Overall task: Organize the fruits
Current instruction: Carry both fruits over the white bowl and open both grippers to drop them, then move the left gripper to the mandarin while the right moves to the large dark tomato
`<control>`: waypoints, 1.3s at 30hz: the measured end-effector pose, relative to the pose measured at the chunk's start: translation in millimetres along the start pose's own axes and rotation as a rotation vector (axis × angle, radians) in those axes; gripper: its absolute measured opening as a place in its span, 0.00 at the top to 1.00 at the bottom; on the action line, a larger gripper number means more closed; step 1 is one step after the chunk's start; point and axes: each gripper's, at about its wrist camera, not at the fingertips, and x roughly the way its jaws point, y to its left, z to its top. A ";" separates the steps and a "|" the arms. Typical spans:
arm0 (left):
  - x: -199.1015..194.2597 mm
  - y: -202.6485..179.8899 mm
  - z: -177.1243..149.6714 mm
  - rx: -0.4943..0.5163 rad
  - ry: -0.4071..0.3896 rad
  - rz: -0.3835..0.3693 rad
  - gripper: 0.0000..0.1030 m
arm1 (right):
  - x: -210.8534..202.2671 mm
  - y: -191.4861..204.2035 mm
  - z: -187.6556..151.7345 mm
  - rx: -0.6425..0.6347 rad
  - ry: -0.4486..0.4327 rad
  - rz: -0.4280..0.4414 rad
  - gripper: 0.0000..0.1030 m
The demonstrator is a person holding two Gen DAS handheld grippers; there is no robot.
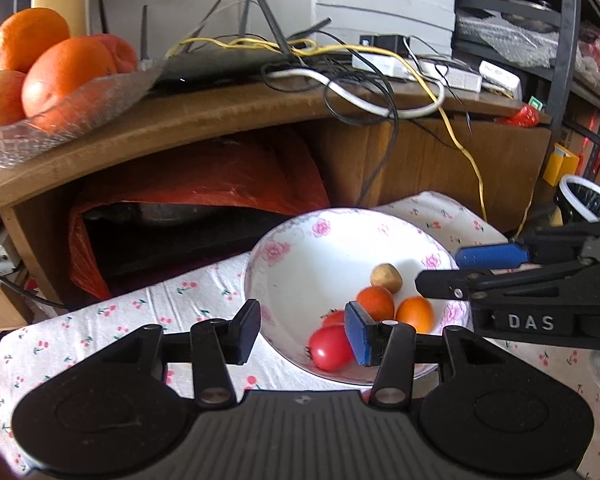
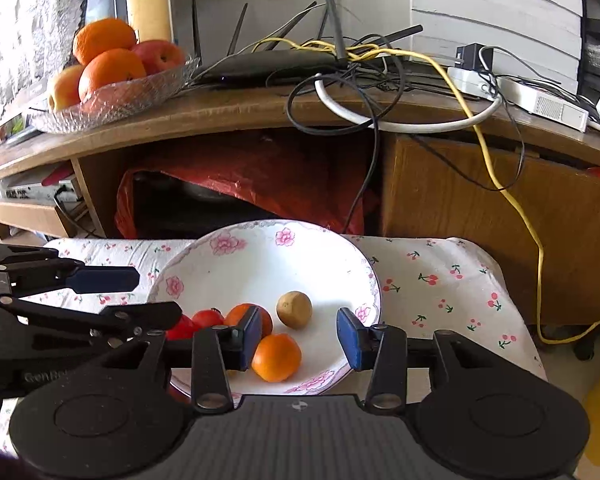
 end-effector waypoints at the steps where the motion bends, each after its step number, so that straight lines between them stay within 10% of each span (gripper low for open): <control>1: -2.1 1.7 1.0 -0.008 -0.002 0.000 0.47 | -1.9 0.4 0.5 0.011 0.000 0.009 0.63; 31: -29.2 -31.7 -67.3 0.070 0.174 -0.106 0.43 | -61.2 29.6 -36.5 0.086 0.113 0.069 0.55; 39: -22.3 -39.5 -72.1 0.120 0.174 -0.097 0.63 | -50.4 21.6 -40.9 0.069 0.147 0.061 0.55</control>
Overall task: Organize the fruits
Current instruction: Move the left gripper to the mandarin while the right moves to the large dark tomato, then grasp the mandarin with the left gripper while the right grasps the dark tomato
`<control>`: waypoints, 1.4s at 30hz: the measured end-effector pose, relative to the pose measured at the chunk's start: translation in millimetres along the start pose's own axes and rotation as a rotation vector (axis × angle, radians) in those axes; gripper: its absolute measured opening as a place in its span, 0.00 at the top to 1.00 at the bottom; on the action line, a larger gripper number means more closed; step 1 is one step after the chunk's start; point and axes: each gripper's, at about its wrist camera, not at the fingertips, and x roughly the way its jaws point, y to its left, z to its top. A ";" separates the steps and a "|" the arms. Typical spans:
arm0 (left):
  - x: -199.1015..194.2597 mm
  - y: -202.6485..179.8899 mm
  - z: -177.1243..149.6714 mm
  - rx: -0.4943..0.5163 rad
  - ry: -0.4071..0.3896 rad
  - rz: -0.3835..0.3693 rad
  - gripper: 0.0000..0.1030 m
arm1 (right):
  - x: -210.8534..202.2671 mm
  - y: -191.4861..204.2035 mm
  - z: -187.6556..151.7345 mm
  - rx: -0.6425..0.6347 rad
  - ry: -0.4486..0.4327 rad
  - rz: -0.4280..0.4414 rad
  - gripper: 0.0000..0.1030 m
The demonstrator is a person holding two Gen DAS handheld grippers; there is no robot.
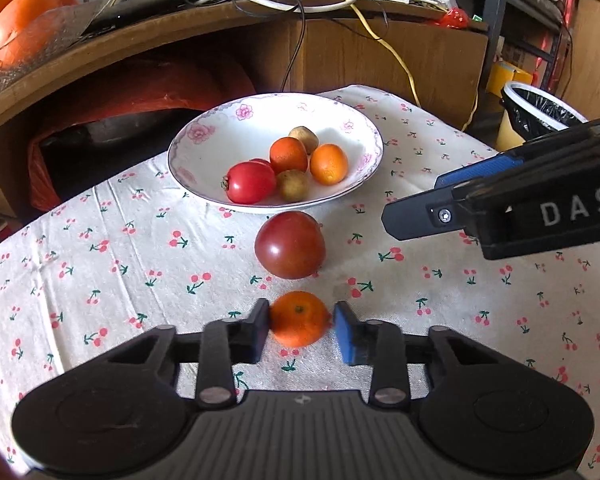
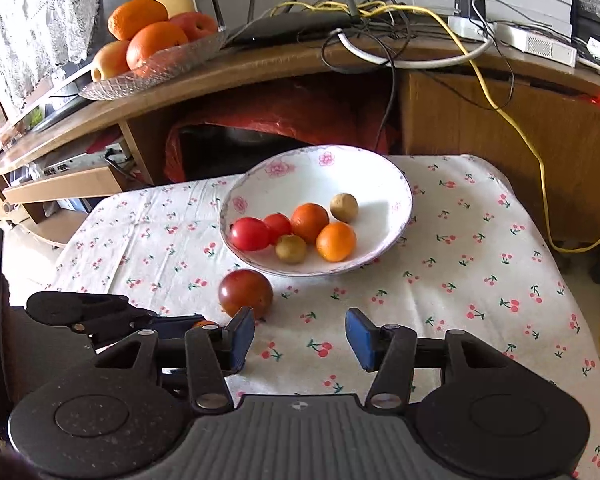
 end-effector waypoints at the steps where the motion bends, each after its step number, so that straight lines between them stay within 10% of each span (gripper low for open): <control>1: -0.8 1.5 0.0 -0.008 -0.001 -0.003 0.63 | 0.7 -0.7 -0.2 -0.002 0.001 0.000 0.55; 25: -46.7 44.9 -38.2 -0.045 -0.011 0.022 0.63 | 69.2 46.5 7.4 0.000 0.022 -0.013 0.64; 42: -55.6 0.3 -44.0 0.018 -0.003 -0.040 0.63 | -33.6 25.0 -66.0 -0.059 0.139 -0.023 0.65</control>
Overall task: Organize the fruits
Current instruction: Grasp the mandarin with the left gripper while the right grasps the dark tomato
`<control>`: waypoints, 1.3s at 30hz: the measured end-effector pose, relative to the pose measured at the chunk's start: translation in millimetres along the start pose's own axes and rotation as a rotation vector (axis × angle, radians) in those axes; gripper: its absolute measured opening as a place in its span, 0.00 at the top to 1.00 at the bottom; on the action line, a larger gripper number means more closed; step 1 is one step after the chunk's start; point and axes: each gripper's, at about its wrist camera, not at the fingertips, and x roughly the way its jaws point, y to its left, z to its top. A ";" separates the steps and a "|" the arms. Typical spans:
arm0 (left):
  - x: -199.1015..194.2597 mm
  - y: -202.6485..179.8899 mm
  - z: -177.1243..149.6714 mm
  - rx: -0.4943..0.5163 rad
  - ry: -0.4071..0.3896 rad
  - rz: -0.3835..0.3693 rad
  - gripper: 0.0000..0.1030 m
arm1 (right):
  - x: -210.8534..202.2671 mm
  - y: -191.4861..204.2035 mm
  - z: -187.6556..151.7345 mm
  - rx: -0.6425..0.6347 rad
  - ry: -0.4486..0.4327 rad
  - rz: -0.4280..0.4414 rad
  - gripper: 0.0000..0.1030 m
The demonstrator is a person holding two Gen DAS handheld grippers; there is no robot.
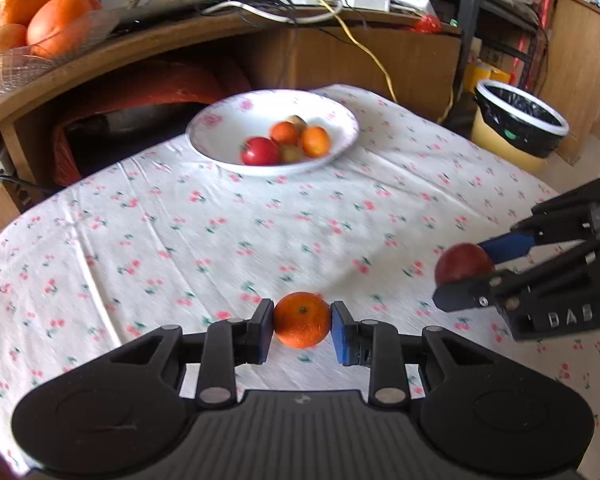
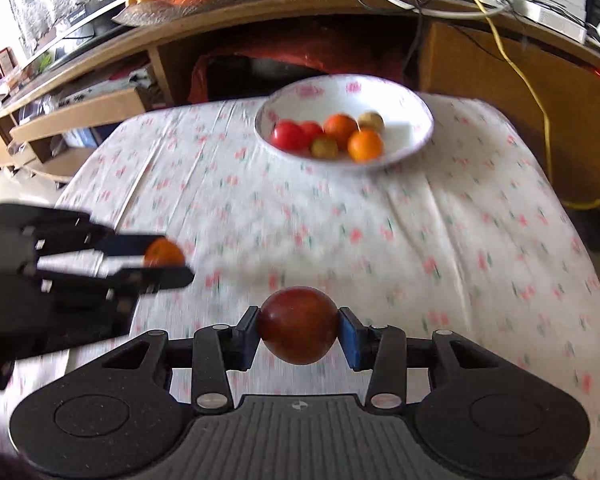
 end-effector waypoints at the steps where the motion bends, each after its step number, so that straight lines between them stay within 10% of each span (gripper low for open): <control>1: 1.1 -3.5 -1.5 0.003 0.007 -0.004 0.63 | -0.8 -0.7 -6.8 -0.006 0.000 -0.011 0.65; 15: 3.4 -16.2 -6.5 0.042 0.053 0.040 0.47 | -1.3 -11.8 -11.6 -0.027 0.005 0.014 0.49; 39: 3.6 -16.4 -8.6 0.036 0.047 -0.013 0.42 | -1.3 -4.4 -6.0 -0.011 -0.004 0.011 0.56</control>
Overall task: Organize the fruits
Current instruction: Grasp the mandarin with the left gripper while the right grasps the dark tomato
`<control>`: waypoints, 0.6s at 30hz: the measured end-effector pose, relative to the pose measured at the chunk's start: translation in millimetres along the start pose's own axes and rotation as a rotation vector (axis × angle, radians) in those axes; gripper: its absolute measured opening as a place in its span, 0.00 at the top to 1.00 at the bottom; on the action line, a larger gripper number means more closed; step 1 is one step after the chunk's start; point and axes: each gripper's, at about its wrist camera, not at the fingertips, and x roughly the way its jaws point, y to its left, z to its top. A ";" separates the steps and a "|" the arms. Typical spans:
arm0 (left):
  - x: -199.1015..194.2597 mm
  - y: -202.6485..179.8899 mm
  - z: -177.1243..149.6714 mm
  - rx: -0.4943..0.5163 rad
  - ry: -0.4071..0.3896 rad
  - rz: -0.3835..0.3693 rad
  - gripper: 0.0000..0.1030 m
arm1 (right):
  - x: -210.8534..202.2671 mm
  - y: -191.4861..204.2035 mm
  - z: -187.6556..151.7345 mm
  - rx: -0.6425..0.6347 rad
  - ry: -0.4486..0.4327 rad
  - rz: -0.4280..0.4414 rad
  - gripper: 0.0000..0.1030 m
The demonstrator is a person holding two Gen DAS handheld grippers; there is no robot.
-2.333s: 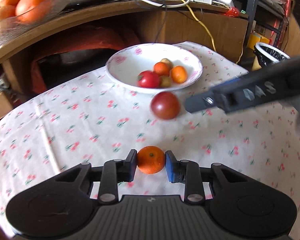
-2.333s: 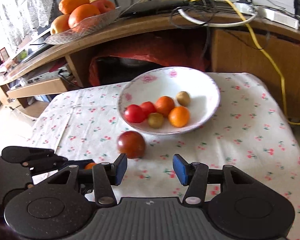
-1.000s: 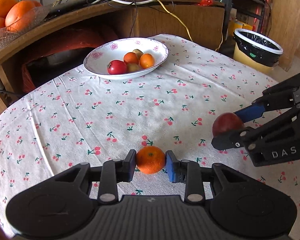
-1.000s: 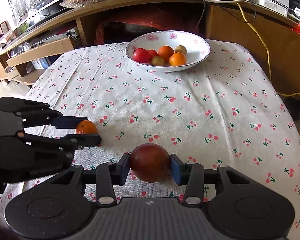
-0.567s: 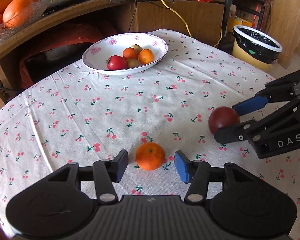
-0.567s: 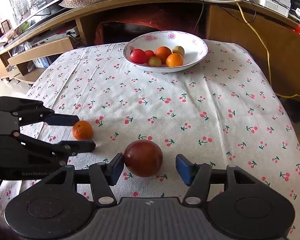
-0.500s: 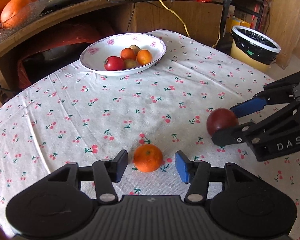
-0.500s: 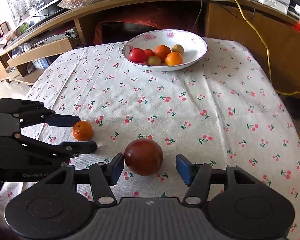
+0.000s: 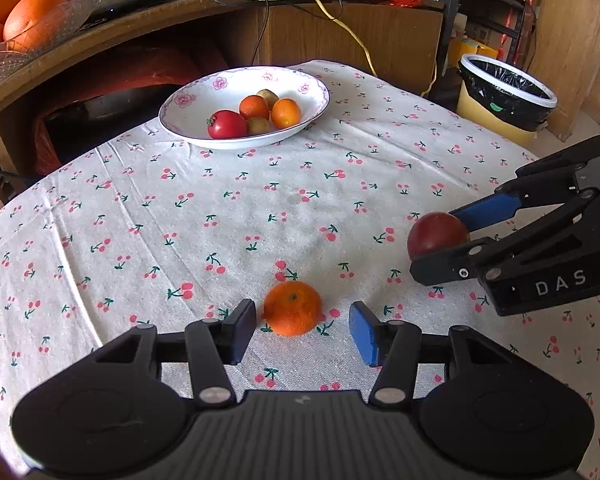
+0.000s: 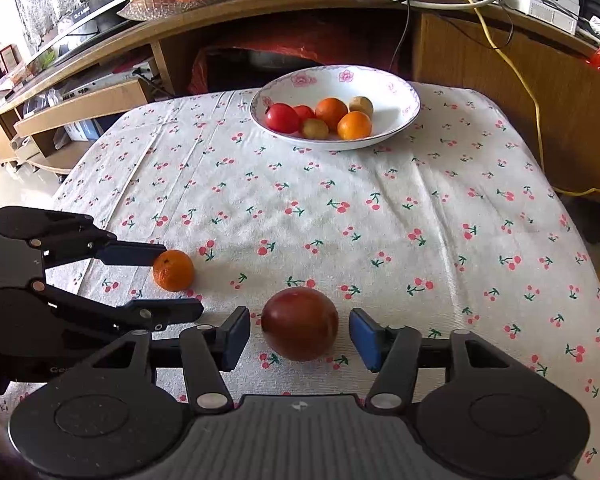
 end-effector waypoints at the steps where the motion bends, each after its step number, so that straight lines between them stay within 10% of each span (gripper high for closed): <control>1: 0.6 -0.6 0.1 0.008 -0.001 0.004 0.42 | 0.0 0.2 -0.4 0.001 0.001 -0.004 0.56; 18: 1.5 2.7 2.2 -0.017 -0.008 0.003 0.63 | 6.4 1.1 -1.4 -0.001 0.022 -0.012 0.64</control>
